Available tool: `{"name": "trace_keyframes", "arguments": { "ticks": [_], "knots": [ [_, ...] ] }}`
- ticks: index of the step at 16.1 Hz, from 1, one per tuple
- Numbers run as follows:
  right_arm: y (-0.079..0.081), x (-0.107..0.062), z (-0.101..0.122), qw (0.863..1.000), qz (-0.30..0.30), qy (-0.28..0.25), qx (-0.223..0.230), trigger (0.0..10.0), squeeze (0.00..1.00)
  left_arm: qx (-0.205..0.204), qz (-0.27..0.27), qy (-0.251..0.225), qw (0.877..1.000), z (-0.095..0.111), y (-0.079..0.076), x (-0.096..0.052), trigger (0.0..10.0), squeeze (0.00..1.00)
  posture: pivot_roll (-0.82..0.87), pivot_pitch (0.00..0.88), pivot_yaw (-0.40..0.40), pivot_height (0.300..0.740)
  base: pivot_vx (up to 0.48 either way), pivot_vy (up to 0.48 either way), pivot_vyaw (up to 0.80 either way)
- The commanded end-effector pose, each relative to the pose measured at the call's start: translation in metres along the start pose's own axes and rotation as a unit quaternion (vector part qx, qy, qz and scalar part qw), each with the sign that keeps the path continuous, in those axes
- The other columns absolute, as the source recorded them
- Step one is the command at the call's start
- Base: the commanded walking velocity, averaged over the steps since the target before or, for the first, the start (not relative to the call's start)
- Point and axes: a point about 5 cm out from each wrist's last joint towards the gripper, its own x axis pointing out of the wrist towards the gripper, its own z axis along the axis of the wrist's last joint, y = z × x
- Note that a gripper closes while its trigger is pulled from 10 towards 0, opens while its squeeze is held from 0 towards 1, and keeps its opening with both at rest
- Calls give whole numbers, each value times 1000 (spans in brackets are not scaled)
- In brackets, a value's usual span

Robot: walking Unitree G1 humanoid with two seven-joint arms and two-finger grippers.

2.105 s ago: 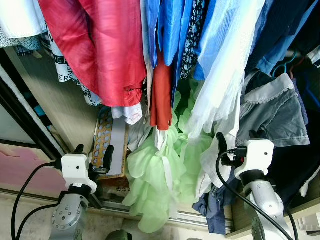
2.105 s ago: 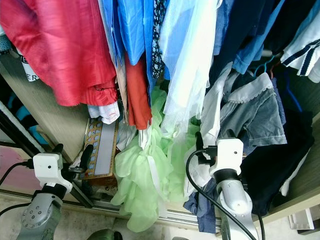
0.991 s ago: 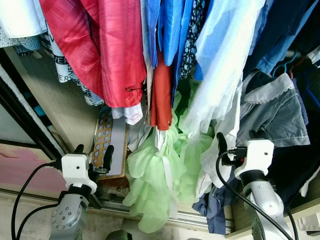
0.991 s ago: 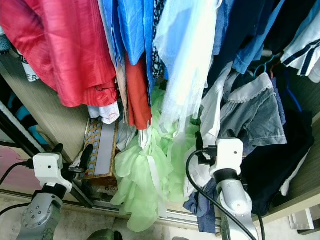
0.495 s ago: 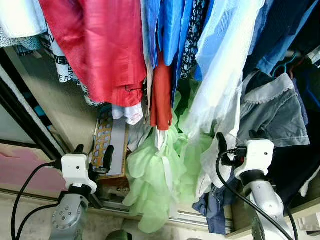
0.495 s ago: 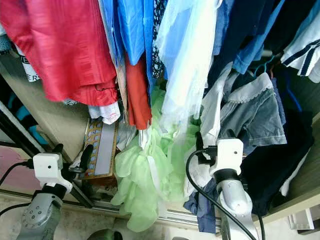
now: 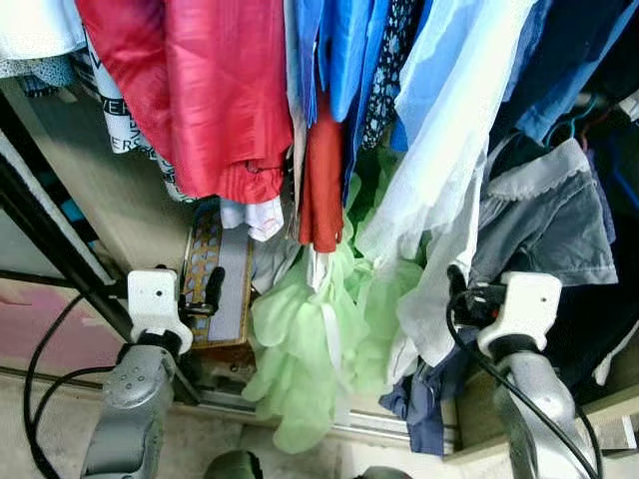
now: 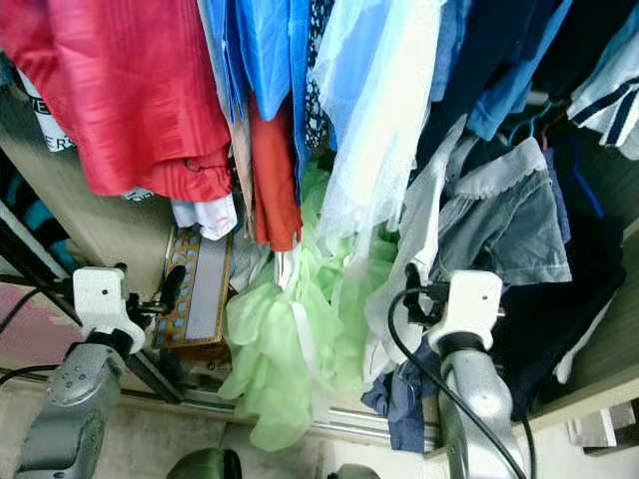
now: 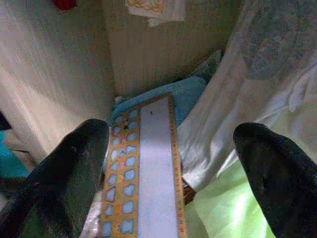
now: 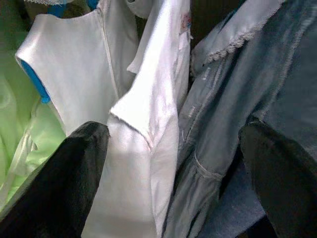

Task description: Clean up the room

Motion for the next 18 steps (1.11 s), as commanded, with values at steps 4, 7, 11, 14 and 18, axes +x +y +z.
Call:
{"name": "trace_keyframes", "arguments": {
  "ticks": [4, 7, 11, 14, 18],
  "knots": [
    [-7, -26, 1, 1000, 16, 4, -26, 10000, 0, 16, 35, 0, 999, 5, 15, -18, 10000, 0, -69, 105, -15, 740, 0, 0, 0],
    [-7, -28, 0, 999, 24, 9, -24, 10000, 0, 20, 44, 1, 999, 4, 15, -23, 10000, 0, -68, 92, -28, 740, 0, 0, 0],
    [4, -26, -4, 998, 49, 11, -26, 10000, 0, 1, 49, 6, 999, 2, 10, -26, 10000, 0, -44, 45, -39, 740, 0, 0, 200],
    [7, -22, -5, 998, 53, 11, -29, 10000, 0, 9, 40, 8, 999, 2, 7, -24, 10000, 0, -40, 40, -39, 740, 0, 0, 800],
    [18, -16, 6, 994, 96, -17, -43, 10000, 0, 14, 39, 2, 999, 7, 10, -21, 10000, 0, -35, 46, -41, 740, 0, 0, 800]
  ]
}}
